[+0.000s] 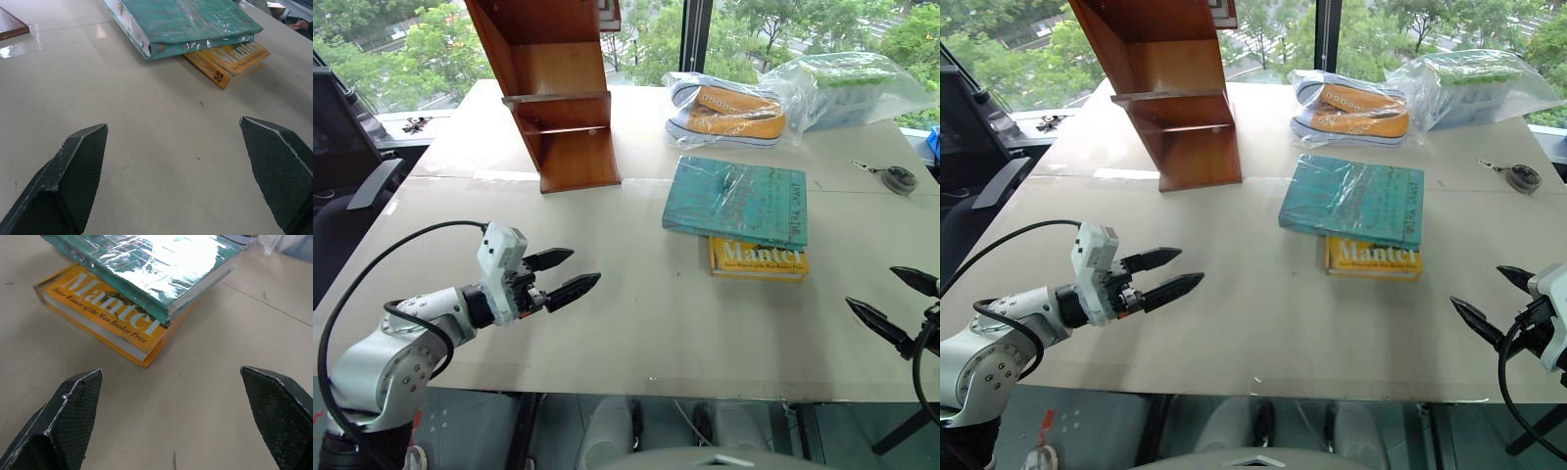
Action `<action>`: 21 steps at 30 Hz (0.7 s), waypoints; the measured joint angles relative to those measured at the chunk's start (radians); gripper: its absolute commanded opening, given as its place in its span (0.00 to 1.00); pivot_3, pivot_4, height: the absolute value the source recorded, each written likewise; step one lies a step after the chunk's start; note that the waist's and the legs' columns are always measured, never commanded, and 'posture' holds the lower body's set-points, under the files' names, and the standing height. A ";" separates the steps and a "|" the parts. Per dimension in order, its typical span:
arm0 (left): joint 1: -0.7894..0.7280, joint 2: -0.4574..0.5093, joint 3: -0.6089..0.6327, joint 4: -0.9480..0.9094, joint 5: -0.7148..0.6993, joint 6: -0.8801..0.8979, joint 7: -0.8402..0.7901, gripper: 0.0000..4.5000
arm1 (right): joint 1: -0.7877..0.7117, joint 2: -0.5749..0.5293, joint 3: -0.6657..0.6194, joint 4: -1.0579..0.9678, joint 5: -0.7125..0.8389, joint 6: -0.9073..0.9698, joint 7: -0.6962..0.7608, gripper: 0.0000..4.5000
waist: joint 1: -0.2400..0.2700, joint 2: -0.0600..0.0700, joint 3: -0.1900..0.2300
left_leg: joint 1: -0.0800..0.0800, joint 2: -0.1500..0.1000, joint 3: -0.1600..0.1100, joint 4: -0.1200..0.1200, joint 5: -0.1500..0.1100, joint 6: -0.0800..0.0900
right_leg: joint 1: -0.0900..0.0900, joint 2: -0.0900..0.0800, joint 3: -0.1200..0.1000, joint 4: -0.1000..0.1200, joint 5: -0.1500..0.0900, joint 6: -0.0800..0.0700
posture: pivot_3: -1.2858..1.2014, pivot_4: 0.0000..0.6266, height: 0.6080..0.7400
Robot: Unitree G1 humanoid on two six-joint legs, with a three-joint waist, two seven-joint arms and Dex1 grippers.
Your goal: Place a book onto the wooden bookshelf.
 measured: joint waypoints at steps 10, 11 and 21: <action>-0.057 -0.037 -0.028 -0.002 -0.013 0.015 0.057 0.99 | -0.041 0.027 0.049 0.014 -0.027 -0.035 -0.018 1.00 | -0.002 0.000 0.000 | 0.000 0.000 0.000 0.000 0.000 0.000 | 0.000 0.000 0.000 0.000 0.000 0.000 | 0.52 0.24 1.00; -0.060 -0.039 -0.029 -0.003 -0.016 0.017 0.059 0.99 | -0.045 0.027 0.049 0.013 -0.027 -0.035 -0.021 1.00 | -0.001 0.000 0.000 | 0.000 0.000 0.000 0.000 0.000 0.000 | 0.000 0.000 0.000 0.000 0.000 0.000 | 0.52 0.24 1.00; -0.160 -0.141 -0.033 -0.019 -0.297 0.246 0.316 0.99 | -0.056 0.042 0.048 -0.005 0.006 -0.038 -0.017 1.00 | -0.001 0.000 0.000 | 0.000 -0.001 -0.001 0.000 0.000 0.000 | 0.000 0.000 0.000 0.001 0.000 0.000 | 0.52 0.24 1.00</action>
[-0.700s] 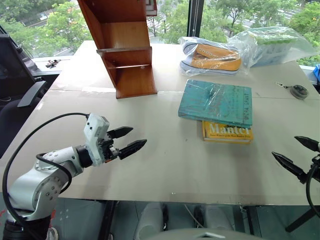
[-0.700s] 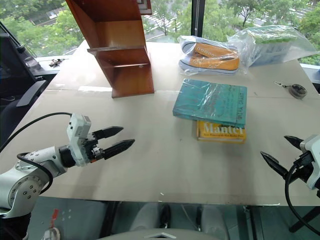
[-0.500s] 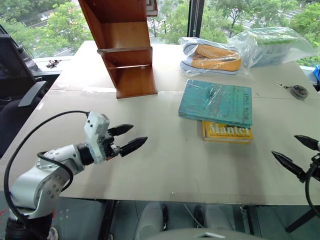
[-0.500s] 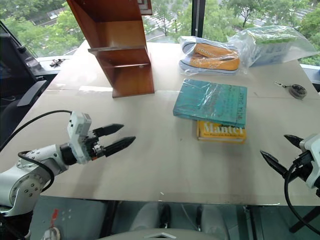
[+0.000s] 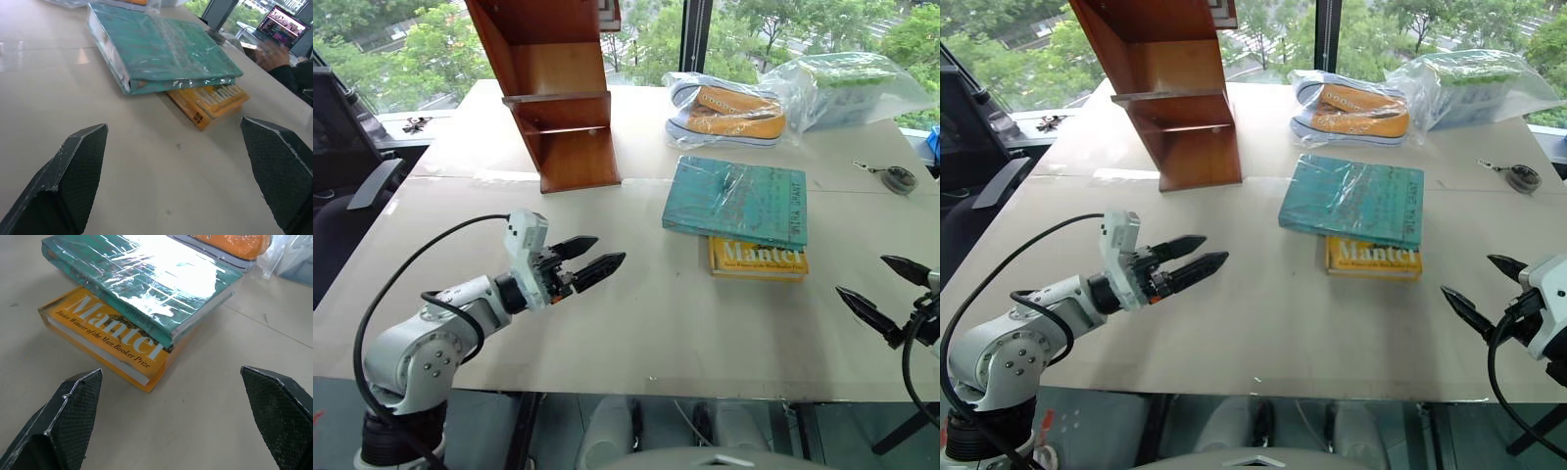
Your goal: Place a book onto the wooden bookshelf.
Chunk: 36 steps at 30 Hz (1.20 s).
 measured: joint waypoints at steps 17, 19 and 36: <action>-0.153 -0.372 -0.089 0.320 -0.499 0.067 0.699 0.99 | 0.070 0.016 -0.029 -0.047 0.045 -0.111 0.080 1.00 | 0.003 0.000 0.000 | 0.000 -0.002 -0.003 0.003 0.000 0.000 | 0.002 0.000 0.000 0.001 0.000 0.000 | 0.52 0.24 1.00; -0.179 -0.420 -0.098 0.371 -0.508 0.044 0.736 0.99 | 0.092 0.027 -0.043 -0.072 0.044 -0.132 0.081 1.00 | 0.004 0.000 0.000 | 0.000 -0.003 -0.003 0.003 0.000 0.000 | 0.002 0.001 0.000 0.001 0.000 0.000 | 0.52 0.24 1.00; -0.330 -0.753 -0.131 0.628 -0.396 -0.124 0.822 0.99 | 0.139 0.060 -0.047 -0.113 0.054 -0.208 0.082 1.00 | 0.007 0.000 0.000 | -0.001 -0.004 -0.007 0.005 0.000 0.000 | 0.004 0.006 0.000 -0.001 0.000 0.000 | 0.52 0.24 1.00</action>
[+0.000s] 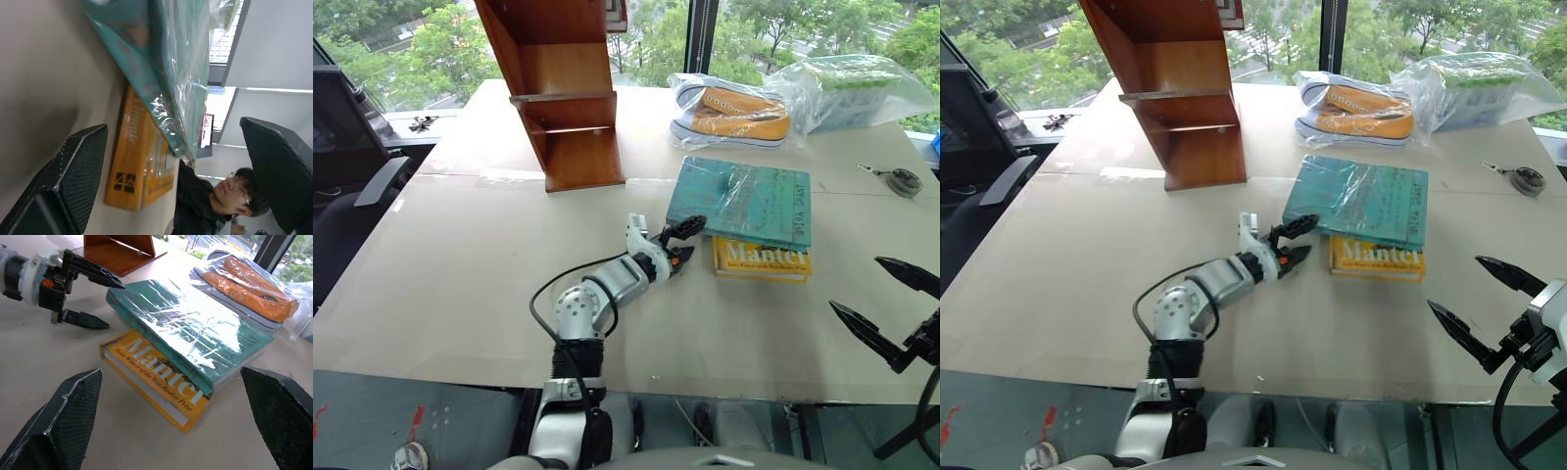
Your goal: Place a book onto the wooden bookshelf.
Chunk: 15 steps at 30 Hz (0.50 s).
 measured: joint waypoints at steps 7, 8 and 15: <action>-0.099 -0.029 -0.002 0.148 0.128 -0.094 -0.061 0.99 | -0.014 -0.003 0.008 0.003 -0.007 -0.003 -0.006 1.00 | -0.001 0.000 0.000 | 0.001 0.000 -0.001 0.001 0.000 0.000 | 0.001 0.001 -0.001 0.000 0.000 0.000 | 0.52 0.24 1.00; -0.102 -0.028 -0.001 0.160 0.137 -0.108 -0.082 0.99 | -0.017 -0.002 0.009 0.004 -0.009 -0.003 -0.008 1.00 | -0.001 0.001 0.000 | 0.002 0.000 -0.001 0.001 0.000 0.000 | 0.002 0.001 -0.001 0.000 0.000 0.000 | 0.52 0.24 1.00; -0.139 -0.012 -0.005 0.278 0.186 -0.194 -0.182 0.94 | -0.038 0.015 0.052 0.005 -0.024 -0.013 -0.028 1.00 | -0.007 0.000 -0.005 | 0.007 0.001 -0.003 0.002 0.000 0.001 | 0.012 0.002 -0.002 0.001 0.000 0.000 | 0.52 0.24 1.00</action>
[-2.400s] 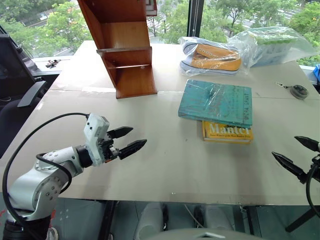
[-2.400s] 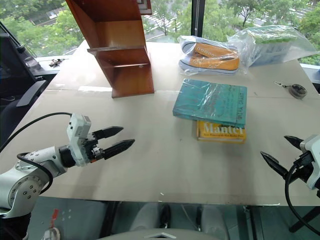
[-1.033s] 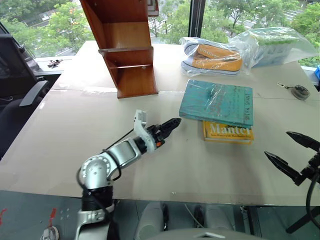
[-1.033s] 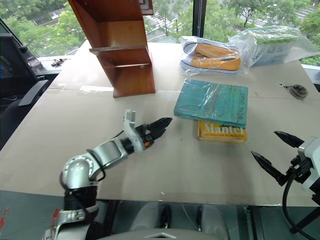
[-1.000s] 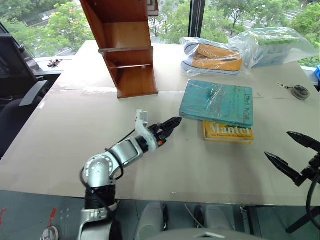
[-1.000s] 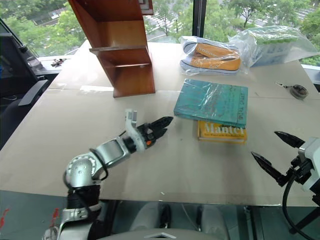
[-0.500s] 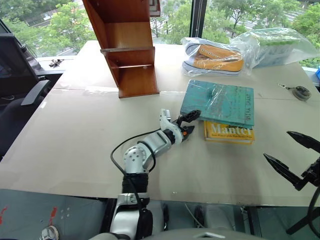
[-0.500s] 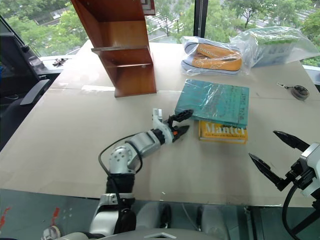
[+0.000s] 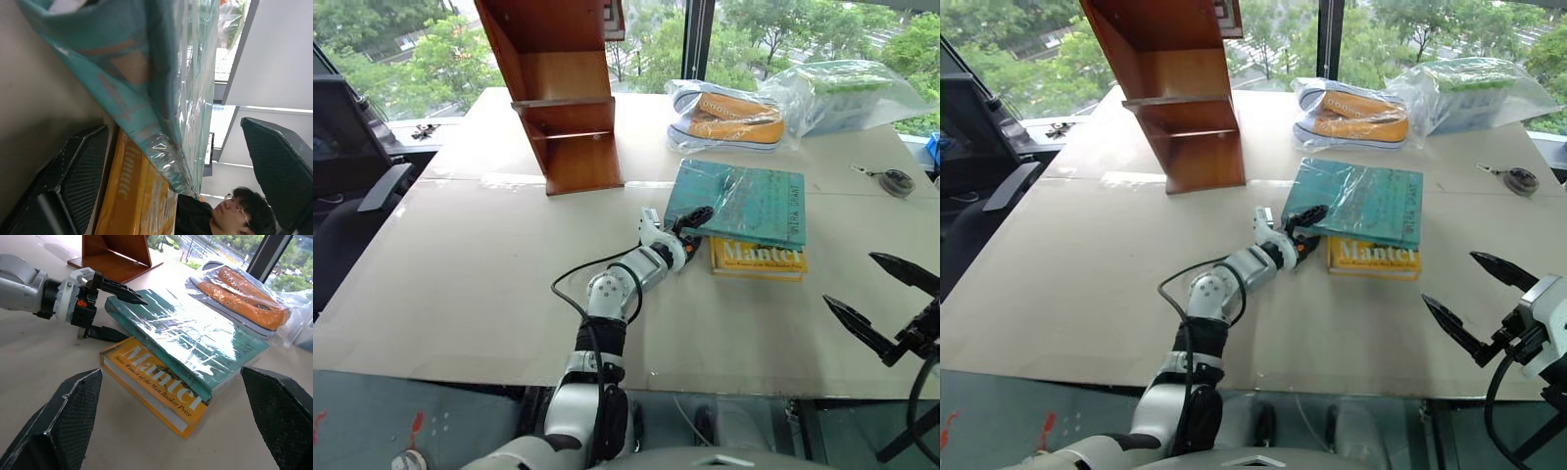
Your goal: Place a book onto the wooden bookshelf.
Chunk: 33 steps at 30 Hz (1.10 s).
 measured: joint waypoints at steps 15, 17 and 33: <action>-0.135 0.017 0.075 0.111 0.079 -0.125 -0.125 0.01 | -0.032 0.008 0.061 0.001 -0.035 -0.010 -0.038 1.00 | 0.002 -0.004 -0.004 | -0.010 0.000 -0.006 0.000 0.000 0.000 | -0.008 0.003 0.002 -0.006 0.000 0.000 | 0.52 0.24 1.00; -0.126 0.018 0.077 0.056 0.077 -0.087 -0.106 0.01 | -0.049 0.008 0.071 0.003 -0.036 -0.010 -0.042 1.00 | 0.003 -0.004 -0.002 | -0.011 0.000 -0.007 0.000 0.000 0.000 | -0.009 0.003 0.002 -0.007 0.000 0.000 | 0.52 0.24 1.00; -0.124 0.616 -0.076 -0.651 0.274 0.169 -0.429 0.01 | -0.242 0.006 0.159 0.155 -0.041 -0.009 -0.071 1.00 | 0.006 0.003 0.015 | -0.015 -0.001 -0.011 0.000 0.002 -0.004 | -0.014 0.006 0.005 -0.002 0.000 0.001 | 0.52 0.24 1.00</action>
